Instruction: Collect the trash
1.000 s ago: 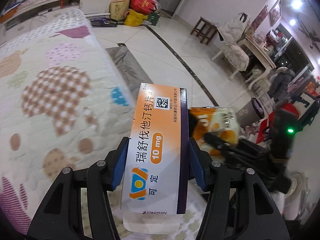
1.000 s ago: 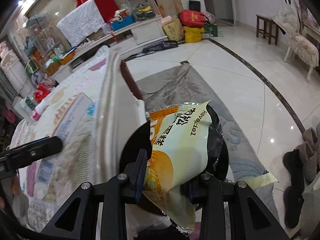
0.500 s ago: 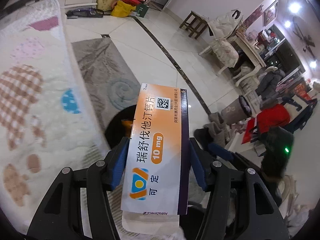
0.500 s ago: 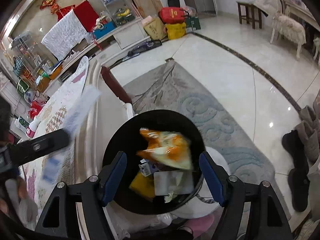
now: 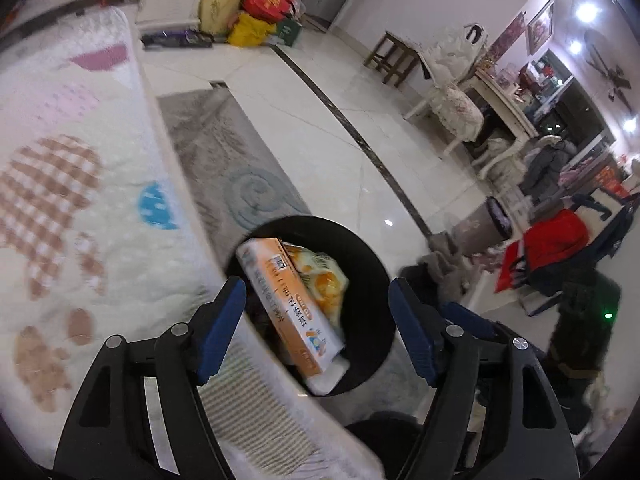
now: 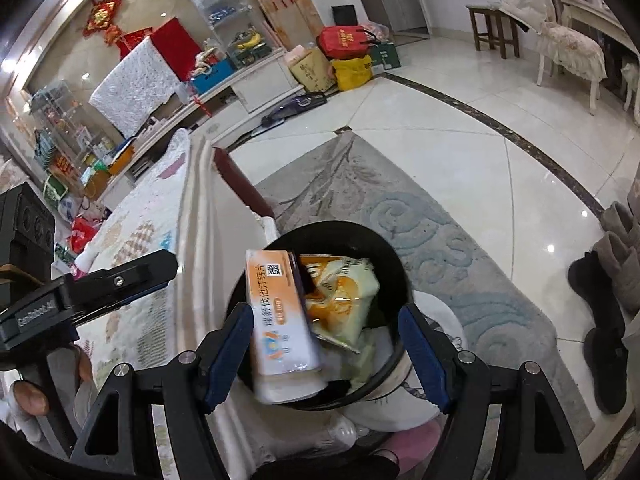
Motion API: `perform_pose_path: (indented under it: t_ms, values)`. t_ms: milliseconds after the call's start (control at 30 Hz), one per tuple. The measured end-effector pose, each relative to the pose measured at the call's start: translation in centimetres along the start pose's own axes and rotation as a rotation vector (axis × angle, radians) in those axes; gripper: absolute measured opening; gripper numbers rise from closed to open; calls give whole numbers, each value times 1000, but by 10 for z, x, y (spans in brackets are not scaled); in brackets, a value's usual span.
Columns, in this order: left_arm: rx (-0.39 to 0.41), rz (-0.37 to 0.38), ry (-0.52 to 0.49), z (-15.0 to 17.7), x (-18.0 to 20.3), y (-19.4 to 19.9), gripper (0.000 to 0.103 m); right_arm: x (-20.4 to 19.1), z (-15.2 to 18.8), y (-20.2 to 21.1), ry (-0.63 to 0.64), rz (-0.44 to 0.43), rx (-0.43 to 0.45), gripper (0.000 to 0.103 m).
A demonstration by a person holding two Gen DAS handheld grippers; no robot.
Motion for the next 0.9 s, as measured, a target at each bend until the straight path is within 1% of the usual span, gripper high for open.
perform_pose_path:
  t_ms: [100, 200, 333, 500, 667, 900]
  values:
    - [60, -84, -44, 4, -5, 19, 73, -14, 3, 5, 31, 3, 23, 73]
    - [103, -157, -73, 8, -14, 36, 73, -29, 6, 11, 64, 27, 58, 73]
    - [142, -216, -103, 18, -22, 56, 73, -47, 9, 21, 81, 30, 99, 73]
    - [209, -217, -132, 28, -21, 87, 73, -68, 12, 40, 108, 64, 166, 73]
    - [264, -207, -138, 36, -16, 118, 73, -84, 16, 64, 125, 105, 238, 73]
    - [339, -208, -171, 43, -5, 150, 73, -101, 20, 97, 136, 128, 335, 73]
Point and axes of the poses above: each gripper's, at about its wrist camera, not at the fingertips, and y roughly against the way its jaws point, x to its right, z to its underside, the point moved 6 cm from there along -y, roughly the way its jaws point, and after that the axes turned 7 degrees about z, right-handed, at the moved point
